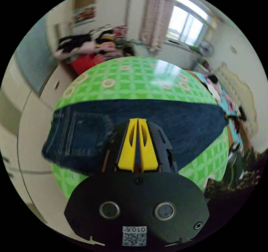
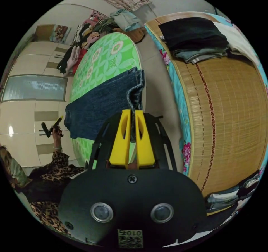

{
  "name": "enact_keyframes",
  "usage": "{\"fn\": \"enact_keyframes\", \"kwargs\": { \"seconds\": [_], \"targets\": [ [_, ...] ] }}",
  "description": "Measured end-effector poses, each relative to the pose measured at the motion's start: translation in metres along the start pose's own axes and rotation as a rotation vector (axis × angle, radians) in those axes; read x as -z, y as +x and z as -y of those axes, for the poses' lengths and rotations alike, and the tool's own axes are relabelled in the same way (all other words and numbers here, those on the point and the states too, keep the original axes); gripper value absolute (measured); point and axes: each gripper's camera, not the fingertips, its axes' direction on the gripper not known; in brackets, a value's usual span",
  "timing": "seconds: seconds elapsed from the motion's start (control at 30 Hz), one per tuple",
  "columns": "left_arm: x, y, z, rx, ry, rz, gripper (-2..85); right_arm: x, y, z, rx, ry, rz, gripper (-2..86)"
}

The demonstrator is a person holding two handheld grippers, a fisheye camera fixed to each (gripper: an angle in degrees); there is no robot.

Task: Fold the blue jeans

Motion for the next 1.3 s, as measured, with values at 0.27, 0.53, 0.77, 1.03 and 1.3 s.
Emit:
{"fn": "enact_keyframes", "kwargs": {
  "seconds": [0.27,0.53,0.77,1.03,1.3],
  "targets": [
    [-0.043,0.09,0.094,-0.467,-0.03,-0.102,4.9,0.003,0.001,-0.022,-0.092,0.115,0.021,4.6],
    [-0.071,0.124,0.149,-0.719,-0.116,-0.225,8.7,0.002,-0.009,-0.026,-0.06,0.11,-0.082,4.7],
    [-0.088,0.132,0.162,-0.804,-0.167,-0.164,8.3,0.002,-0.007,-0.029,-0.045,0.109,-0.096,4.7],
    [-0.09,0.123,0.178,-0.743,-0.177,-0.252,3.4,0.005,0.001,-0.033,-0.035,0.102,-0.064,4.6],
    [-0.083,0.13,0.174,-0.701,-0.135,-0.19,-0.1,0.006,0.01,-0.042,-0.043,0.125,-0.033,4.6]
  ]
}}
